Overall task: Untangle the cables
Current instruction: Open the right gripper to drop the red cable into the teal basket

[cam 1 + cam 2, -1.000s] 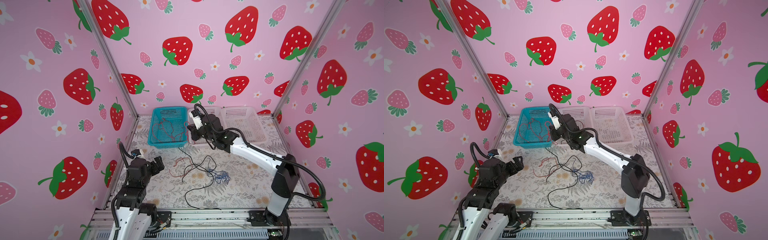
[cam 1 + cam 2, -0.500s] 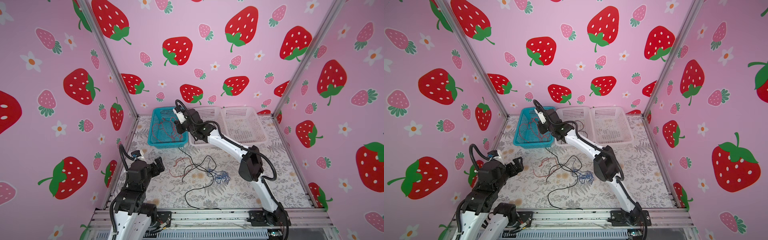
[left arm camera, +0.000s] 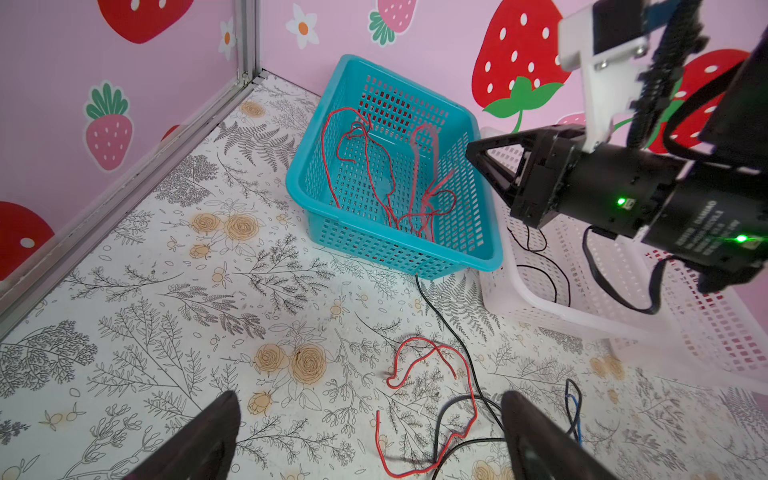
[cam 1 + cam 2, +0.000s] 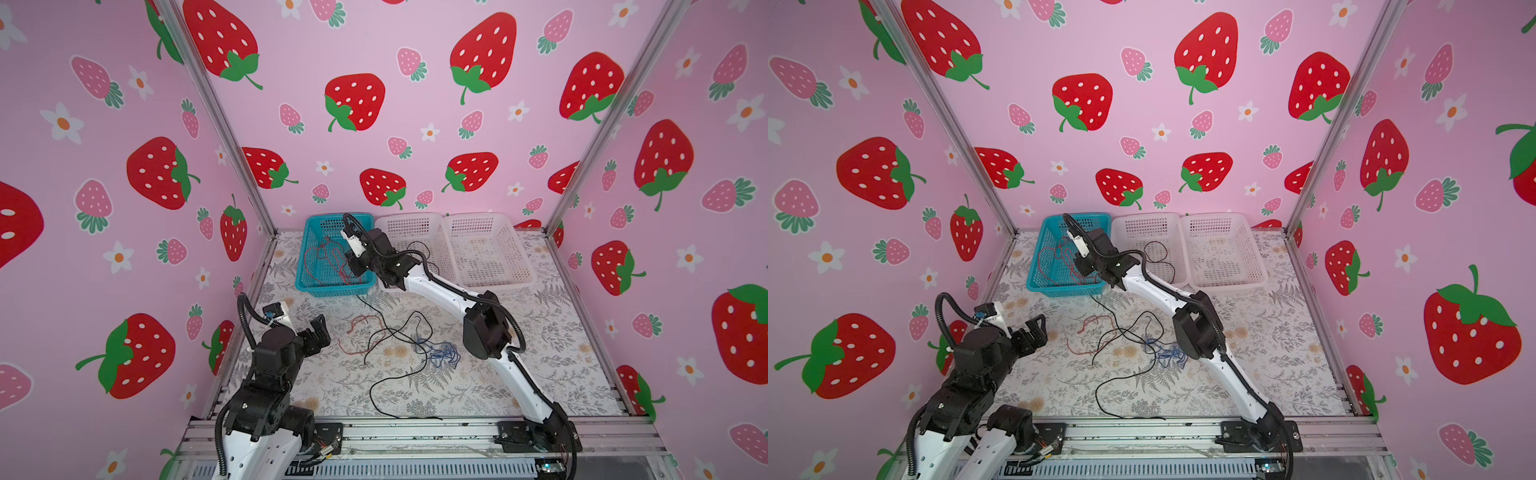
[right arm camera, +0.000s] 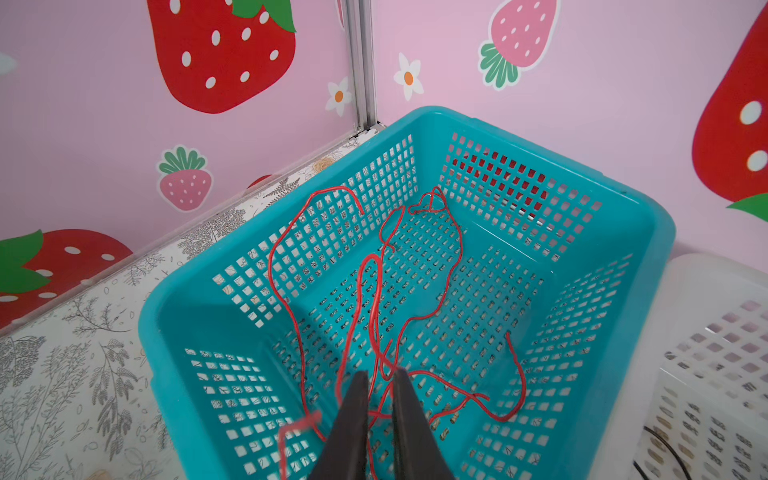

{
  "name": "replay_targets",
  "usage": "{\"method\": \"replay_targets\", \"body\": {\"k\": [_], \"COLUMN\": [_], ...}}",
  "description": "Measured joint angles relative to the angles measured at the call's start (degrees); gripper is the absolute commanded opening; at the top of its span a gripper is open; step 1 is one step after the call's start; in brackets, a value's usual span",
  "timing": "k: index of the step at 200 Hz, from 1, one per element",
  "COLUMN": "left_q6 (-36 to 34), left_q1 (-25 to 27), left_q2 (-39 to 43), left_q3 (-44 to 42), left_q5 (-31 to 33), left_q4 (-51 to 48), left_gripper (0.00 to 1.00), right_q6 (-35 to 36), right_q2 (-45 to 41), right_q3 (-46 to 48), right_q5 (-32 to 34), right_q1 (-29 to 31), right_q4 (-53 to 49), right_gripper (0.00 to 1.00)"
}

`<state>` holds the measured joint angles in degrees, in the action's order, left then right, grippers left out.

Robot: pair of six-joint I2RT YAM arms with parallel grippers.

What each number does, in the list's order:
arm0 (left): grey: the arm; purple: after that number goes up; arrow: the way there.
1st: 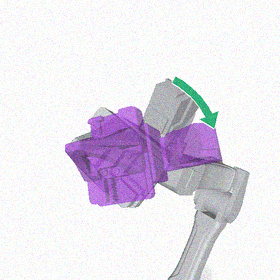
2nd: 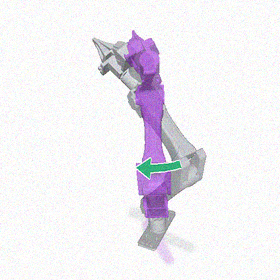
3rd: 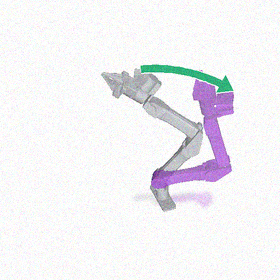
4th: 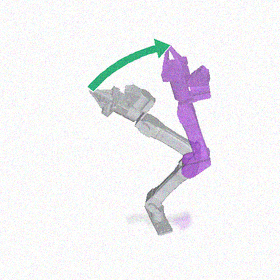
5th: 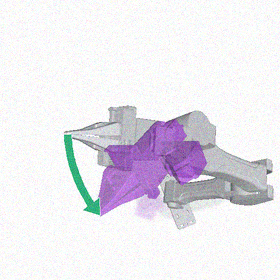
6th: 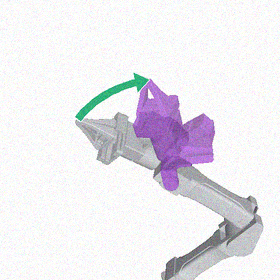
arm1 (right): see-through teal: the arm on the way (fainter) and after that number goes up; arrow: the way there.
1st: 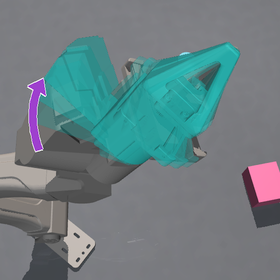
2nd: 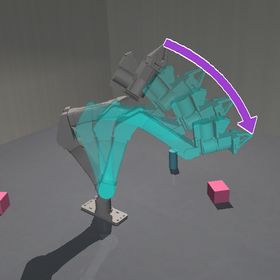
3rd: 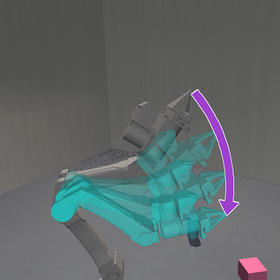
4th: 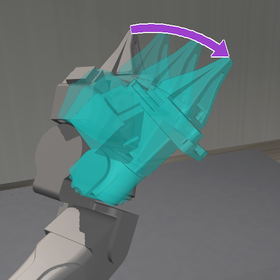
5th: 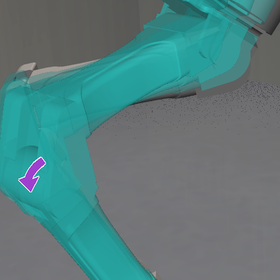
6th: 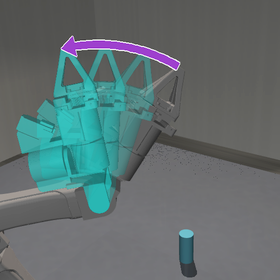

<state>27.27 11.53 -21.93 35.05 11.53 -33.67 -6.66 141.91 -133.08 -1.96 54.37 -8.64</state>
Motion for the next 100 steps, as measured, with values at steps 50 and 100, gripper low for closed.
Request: {"method": "replay_targets", "body": {"k": [50, 100], "left_q6": [0.0, 0.0], "left_q1": [0.1, 0.1], "left_q2": [0.9, 0.8], "left_q3": [-0.5, -0.6], "left_q5": [1.1, 1.5], "left_q4": [0.0, 0.0], "left_gripper": [0.99, 0.99], "right_q6": [0.7, 0.4], "right_q2": [-0.1, -9.2], "right_q3": [-0.9, 9.6], "right_q5": [0.2, 0.0], "right_q1": [0.0, 0.3], "right_q4": [-0.2, -2.3], "right_gripper": [0.3, 0.51]}}
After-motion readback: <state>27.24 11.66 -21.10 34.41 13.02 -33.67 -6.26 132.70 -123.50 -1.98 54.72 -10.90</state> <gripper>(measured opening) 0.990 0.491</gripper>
